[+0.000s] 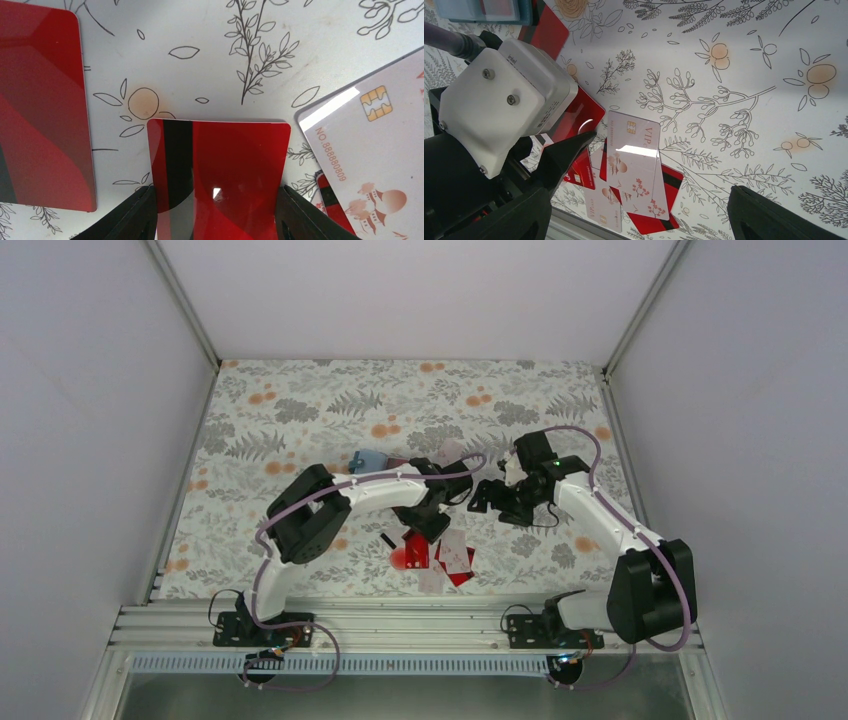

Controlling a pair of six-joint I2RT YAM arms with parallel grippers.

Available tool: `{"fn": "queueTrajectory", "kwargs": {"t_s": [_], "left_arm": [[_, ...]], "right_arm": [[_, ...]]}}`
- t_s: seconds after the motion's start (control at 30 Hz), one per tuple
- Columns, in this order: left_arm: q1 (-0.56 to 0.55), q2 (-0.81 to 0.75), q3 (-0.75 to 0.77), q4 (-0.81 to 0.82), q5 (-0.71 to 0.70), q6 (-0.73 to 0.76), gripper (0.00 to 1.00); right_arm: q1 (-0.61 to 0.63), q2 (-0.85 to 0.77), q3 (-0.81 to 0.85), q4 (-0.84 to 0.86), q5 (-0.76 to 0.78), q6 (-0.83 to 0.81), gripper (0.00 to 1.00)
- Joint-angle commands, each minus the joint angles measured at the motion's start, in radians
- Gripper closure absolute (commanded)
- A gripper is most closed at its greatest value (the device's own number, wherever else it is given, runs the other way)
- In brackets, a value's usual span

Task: Put the credit cards into the card holder

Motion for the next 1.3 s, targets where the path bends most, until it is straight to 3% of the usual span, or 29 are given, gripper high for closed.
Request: {"fn": "queueTrajectory", "kwargs": {"t_s": [0.0,0.7,1.27], "left_arm": [[-0.005,0.030,0.015,-0.003,-0.037,-0.017,0.46],[0.004,-0.059,0.184,-0.108,-0.002,-0.057,0.46],[0.040,-0.175,0.303,-0.117,0.116,-0.086,0.46]], "right_arm": [[0.002,-0.015,0.045,0.008,0.030,0.001,0.11],[-0.028,-0.189,0.086,0.040,0.133,0.087,0.11],[-0.093,-0.266,0.001,0.228,-0.192,0.163,0.22]]}}
